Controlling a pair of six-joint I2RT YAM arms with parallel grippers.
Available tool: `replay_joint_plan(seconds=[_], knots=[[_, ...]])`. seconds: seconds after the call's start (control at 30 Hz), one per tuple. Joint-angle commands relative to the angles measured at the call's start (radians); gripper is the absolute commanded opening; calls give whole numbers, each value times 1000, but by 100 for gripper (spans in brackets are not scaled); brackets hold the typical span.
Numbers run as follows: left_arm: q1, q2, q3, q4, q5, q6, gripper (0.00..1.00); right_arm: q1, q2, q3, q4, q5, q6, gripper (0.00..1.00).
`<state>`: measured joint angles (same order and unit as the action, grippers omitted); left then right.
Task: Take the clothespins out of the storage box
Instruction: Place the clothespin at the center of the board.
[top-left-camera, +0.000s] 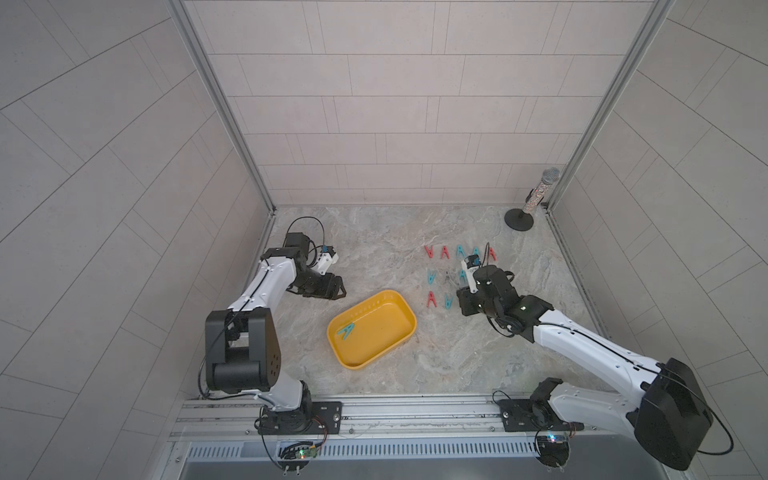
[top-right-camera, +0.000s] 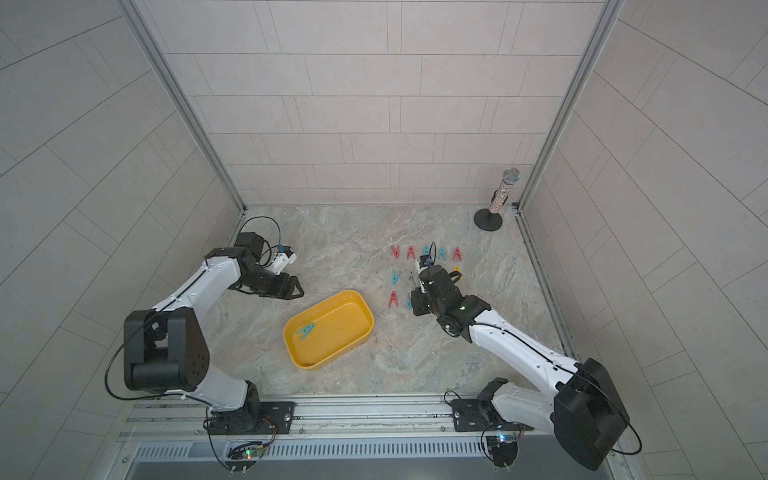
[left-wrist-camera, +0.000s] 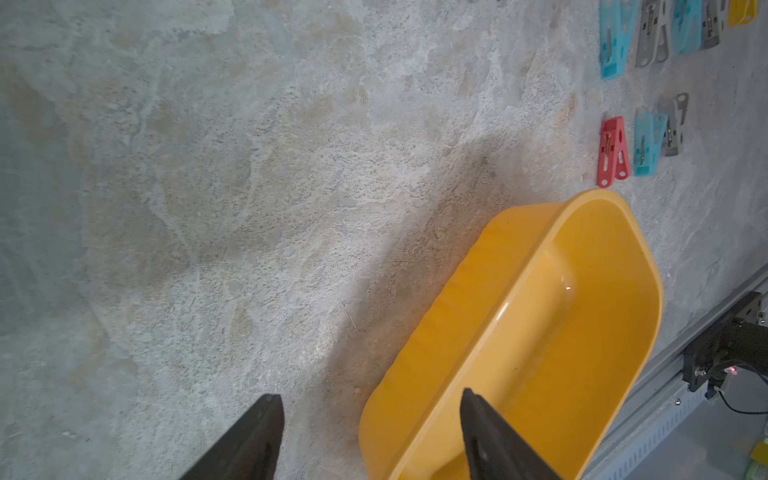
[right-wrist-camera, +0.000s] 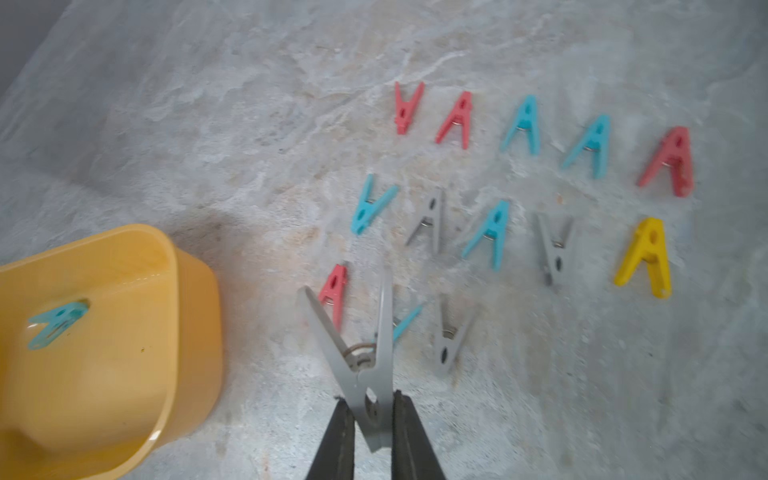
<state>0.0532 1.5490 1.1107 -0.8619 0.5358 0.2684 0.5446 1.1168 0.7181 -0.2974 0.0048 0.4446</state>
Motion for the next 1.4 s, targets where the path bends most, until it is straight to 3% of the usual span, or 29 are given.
replay_joint_plan(seconds=[0.0, 0.33, 0.67, 1.37], knots=[[-2, 6, 12, -10, -17, 15, 75, -51, -46, -28, -77, 33, 59, 0], [-2, 1, 8, -6, -39, 13, 75, -161, -85, -52, -208, 45, 117, 0], [-1, 7, 8, -3, -53, 12, 74, -274, 19, -53, -210, -75, 79, 0], [0, -8, 3, 3, -89, 5, 74, -307, 279, 41, -148, -158, 6, 0]])
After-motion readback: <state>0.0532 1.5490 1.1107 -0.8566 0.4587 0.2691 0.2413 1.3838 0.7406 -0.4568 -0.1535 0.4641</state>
